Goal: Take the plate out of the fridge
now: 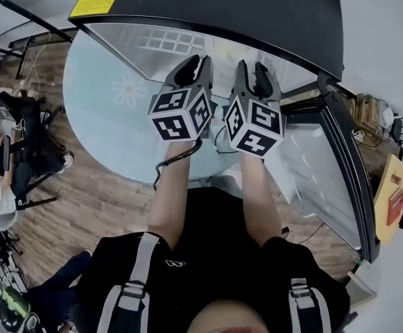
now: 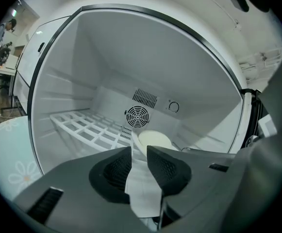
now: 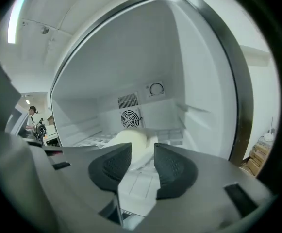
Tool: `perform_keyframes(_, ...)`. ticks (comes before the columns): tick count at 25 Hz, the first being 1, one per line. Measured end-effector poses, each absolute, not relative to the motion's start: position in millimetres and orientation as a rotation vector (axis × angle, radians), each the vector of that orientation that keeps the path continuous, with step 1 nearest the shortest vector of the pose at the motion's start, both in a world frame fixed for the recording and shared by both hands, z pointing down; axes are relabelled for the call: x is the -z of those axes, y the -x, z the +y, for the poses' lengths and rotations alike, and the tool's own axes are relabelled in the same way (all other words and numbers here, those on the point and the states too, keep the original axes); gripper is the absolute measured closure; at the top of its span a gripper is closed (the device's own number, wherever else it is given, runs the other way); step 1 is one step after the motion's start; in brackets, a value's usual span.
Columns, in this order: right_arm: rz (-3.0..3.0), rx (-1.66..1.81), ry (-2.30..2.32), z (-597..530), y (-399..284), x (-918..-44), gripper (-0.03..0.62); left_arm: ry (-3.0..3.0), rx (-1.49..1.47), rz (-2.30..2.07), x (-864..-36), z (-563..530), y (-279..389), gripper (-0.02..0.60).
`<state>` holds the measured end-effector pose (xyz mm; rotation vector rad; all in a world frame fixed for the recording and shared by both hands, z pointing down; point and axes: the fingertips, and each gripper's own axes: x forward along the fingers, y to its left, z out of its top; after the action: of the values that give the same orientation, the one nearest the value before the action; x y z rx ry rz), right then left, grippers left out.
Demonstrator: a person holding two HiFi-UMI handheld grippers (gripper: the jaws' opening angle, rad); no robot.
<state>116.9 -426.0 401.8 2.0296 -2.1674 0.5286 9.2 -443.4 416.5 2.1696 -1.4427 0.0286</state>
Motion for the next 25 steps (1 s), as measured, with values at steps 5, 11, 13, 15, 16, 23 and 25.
perform_keyframes(5, -2.151, -0.552, -2.037, -437.0, -118.6, -406.8, 0.454, -2.181, -0.027, -1.42, -416.8, -453.2, -11.7, 0.48)
perform_keyframes(11, -2.102, -0.553, -2.053, -443.4, -121.7, -410.4, 0.454, -2.182, 0.003, -1.415, -411.6, -458.1, -9.2, 0.477)
perform_keyframes(13, -2.08, -0.565, -2.053, -445.0, -123.2, -413.8, 0.454, -2.183, 0.009, -1.415, -410.7, -460.0, -8.7, 0.479)
perform_keyframes(15, -2.062, -0.589, -2.054, -446.3, -124.1, -416.7, 0.45, -2.18, 0.008, -1.398, -413.2, -461.4, -11.1, 0.477)
perform_keyframes(16, -2.058, -0.602, -2.054, -446.9, -124.2, -417.5, 0.45, -2.178, 0.011, -1.383, -414.7, -461.5, -13.0, 0.48)
perform_keyframes(23, -2.074, -0.659, -2.044, -449.5, -123.2, -419.3, 0.451, -2.178, 0.086, -1.276, -412.7, -464.1, -25.2, 0.48)
perform_keyframes(25, -2.076, -0.658, -2.042, -449.8, -123.1, -419.4, 0.451, -2.189, 0.074, -1.269, -412.9, -463.8, -27.5, 0.472)
